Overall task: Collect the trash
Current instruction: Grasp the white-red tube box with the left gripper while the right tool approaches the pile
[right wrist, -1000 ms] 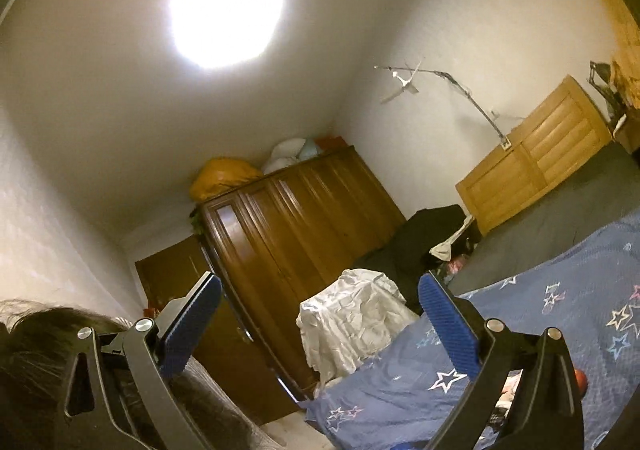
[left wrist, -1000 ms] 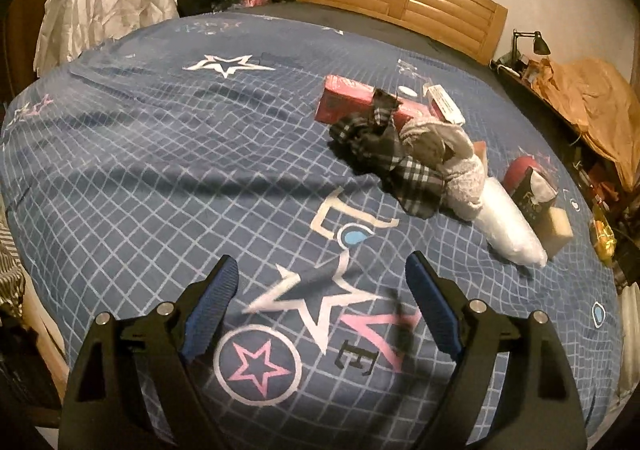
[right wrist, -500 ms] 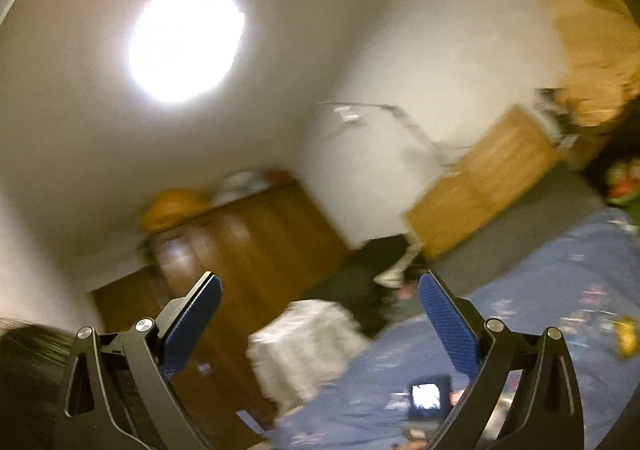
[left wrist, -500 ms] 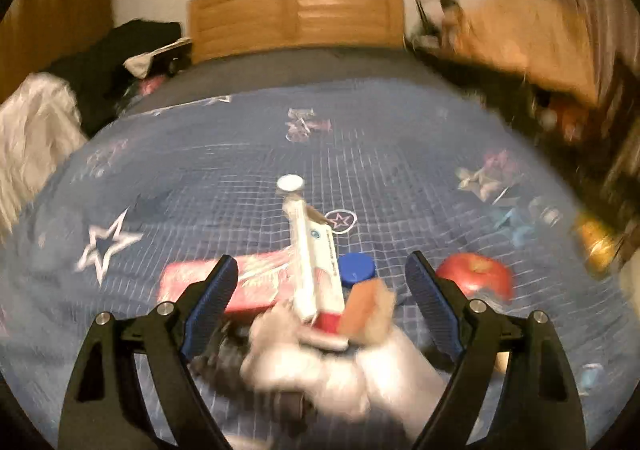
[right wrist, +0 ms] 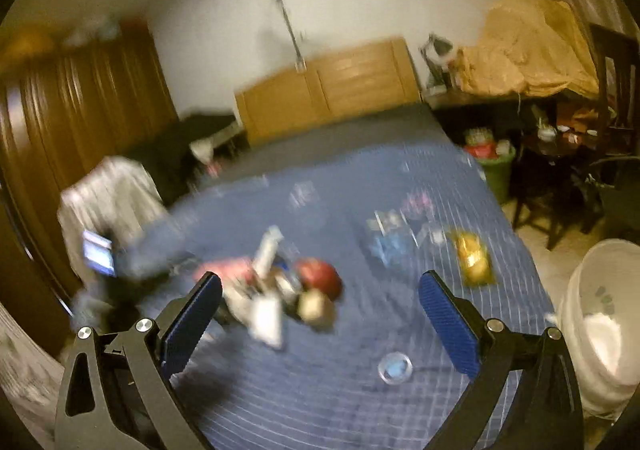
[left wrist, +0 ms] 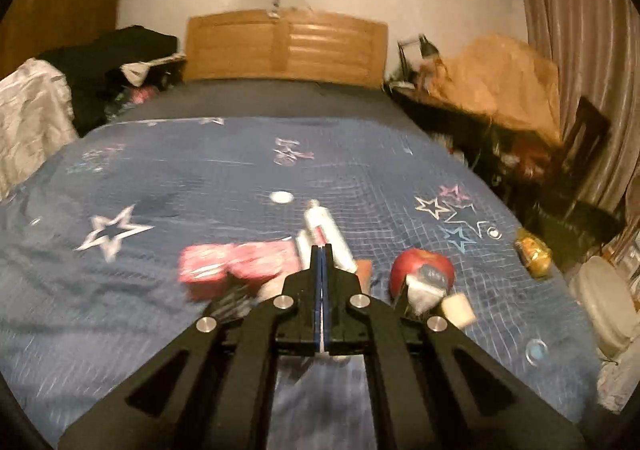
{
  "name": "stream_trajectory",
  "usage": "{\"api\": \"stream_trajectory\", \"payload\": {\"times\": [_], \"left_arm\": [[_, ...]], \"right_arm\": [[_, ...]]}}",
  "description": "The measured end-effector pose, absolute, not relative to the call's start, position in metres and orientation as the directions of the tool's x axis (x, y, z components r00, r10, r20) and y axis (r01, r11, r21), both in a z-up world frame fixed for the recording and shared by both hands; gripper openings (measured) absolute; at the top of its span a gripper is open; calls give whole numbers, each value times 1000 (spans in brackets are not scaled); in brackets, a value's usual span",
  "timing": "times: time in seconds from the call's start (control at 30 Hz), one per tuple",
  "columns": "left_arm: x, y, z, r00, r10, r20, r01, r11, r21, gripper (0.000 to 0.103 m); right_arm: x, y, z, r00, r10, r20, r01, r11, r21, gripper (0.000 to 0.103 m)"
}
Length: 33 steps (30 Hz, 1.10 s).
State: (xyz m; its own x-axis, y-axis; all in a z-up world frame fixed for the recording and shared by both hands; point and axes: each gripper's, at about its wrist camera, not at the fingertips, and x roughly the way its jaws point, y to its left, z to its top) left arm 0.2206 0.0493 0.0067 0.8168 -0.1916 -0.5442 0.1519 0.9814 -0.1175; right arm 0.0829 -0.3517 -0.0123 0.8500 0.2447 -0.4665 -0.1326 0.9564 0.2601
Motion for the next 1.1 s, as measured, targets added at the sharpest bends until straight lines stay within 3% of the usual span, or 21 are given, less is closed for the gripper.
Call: {"api": "stream_trajectory", "payload": {"times": [0.17,0.3,0.37,0.4,0.43,0.5,0.67,0.7,0.73,0.77,0.8,0.93,1.1], "left_arm": [[174,90,-26,767,-172,-618,108,984,-140,0],[181,98,-47,708,-179,-683,86,982,-169,0],[206,82,-34,720,-186,-669,93,981,-173,0],[222,72,-26,726,-205,-657,116,977,-177,11],[246,56,-16,730,-210,-650,134,977,-164,44],[280,30,-9,740,-197,-643,155,980,-121,89],[387,-29,-50,633,11,-774,89,992,87,88],[399,-32,-60,605,44,-795,76,991,113,79],[406,-33,-70,577,55,-815,80,989,123,54],[417,-37,-88,504,53,-862,109,986,125,36],[417,-37,-95,488,54,-871,117,985,127,26],[390,-26,-68,589,-22,-808,127,990,66,23],[303,20,18,772,-146,-618,113,989,-92,23]], "right_arm": [[123,-315,-86,769,268,-580,-166,960,224,98],[145,-284,-107,757,263,-598,-195,964,178,97],[153,-275,-111,747,286,-600,-209,958,196,97],[155,-271,-113,746,298,-596,-216,954,206,97],[152,-268,-110,746,298,-595,-218,954,206,97],[152,-264,-116,741,291,-605,-211,957,201,97],[142,-288,-120,721,290,-629,-154,953,262,97],[142,-296,-123,719,293,-630,-138,949,284,97],[141,-303,-125,718,296,-630,-125,945,301,97],[141,-309,-126,719,297,-629,-117,943,311,97],[141,-313,-128,719,297,-628,-109,941,320,97],[147,-318,-131,724,307,-618,-116,937,330,95],[166,-296,-126,715,346,-608,-202,934,294,75]]}}
